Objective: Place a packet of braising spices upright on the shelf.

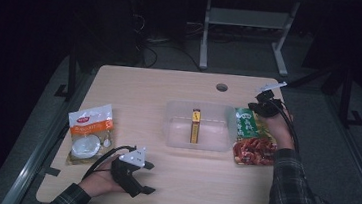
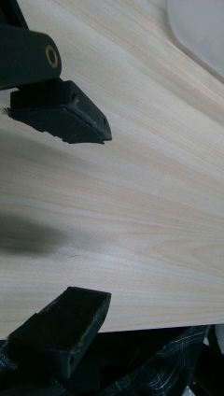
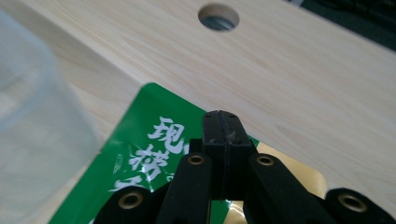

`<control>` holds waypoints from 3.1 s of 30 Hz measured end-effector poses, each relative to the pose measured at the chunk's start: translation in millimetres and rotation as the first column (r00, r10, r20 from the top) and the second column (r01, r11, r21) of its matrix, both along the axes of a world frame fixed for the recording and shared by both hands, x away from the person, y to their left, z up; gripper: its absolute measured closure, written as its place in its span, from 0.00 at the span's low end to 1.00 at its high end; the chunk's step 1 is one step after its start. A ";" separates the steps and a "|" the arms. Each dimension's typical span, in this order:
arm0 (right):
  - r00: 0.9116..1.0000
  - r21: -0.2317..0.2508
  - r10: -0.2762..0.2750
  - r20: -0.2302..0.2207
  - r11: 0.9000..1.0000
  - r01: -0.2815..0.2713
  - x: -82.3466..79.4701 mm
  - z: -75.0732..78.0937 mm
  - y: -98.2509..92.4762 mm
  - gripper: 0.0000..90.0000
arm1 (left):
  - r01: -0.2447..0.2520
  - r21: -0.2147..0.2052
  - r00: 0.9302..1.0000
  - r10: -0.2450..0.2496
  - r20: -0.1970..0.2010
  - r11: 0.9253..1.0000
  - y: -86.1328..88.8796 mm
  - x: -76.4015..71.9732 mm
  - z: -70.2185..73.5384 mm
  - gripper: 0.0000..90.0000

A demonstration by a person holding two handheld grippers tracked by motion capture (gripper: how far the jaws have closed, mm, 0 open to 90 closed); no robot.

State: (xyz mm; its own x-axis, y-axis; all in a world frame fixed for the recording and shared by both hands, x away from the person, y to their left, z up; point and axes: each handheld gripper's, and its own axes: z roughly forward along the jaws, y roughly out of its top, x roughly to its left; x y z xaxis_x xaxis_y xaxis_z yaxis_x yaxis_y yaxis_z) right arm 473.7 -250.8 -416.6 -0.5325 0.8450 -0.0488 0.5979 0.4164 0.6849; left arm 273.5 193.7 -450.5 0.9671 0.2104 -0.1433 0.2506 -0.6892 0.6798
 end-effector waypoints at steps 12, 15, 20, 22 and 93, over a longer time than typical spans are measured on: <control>0.995 -0.018 -0.085 -0.045 0.996 0.084 25.9 -42.8 9.6 1.00 | 0.012 0.013 1.000 -0.012 -0.004 1.000 -1.3 0.6 -1.7 0.20; 0.995 -0.028 -0.089 -0.042 0.996 0.088 26.8 -45.2 10.6 1.00 | 0.012 0.014 1.000 -0.012 -0.005 1.000 -1.4 0.2 -1.6 0.20; 0.995 -0.036 -0.085 -0.058 0.996 0.083 26.9 -48.6 6.8 1.00 | 0.011 0.016 1.000 -0.011 -0.005 1.000 -1.4 0.3 -1.7 0.20; 0.994 -0.035 -0.085 -0.065 0.996 0.083 26.7 -48.6 6.4 1.00 | 0.010 0.016 1.000 -0.010 -0.006 1.000 -1.6 0.1 -1.8 0.20; 0.967 -0.061 0.190 -0.168 0.977 -0.203 -178.4 -21.7 -47.1 1.00 | 0.027 0.000 1.000 -0.027 0.009 1.000 -5.2 -4.1 2.0 0.20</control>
State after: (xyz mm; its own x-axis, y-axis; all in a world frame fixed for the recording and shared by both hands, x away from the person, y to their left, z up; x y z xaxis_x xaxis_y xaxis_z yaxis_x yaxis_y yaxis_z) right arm 295.4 -297.9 -438.3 -0.6939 0.7200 -0.0101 0.5985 0.5845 0.5479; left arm 269.4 188.5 -448.6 0.9737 0.1840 -0.1346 0.2257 -0.6954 0.6823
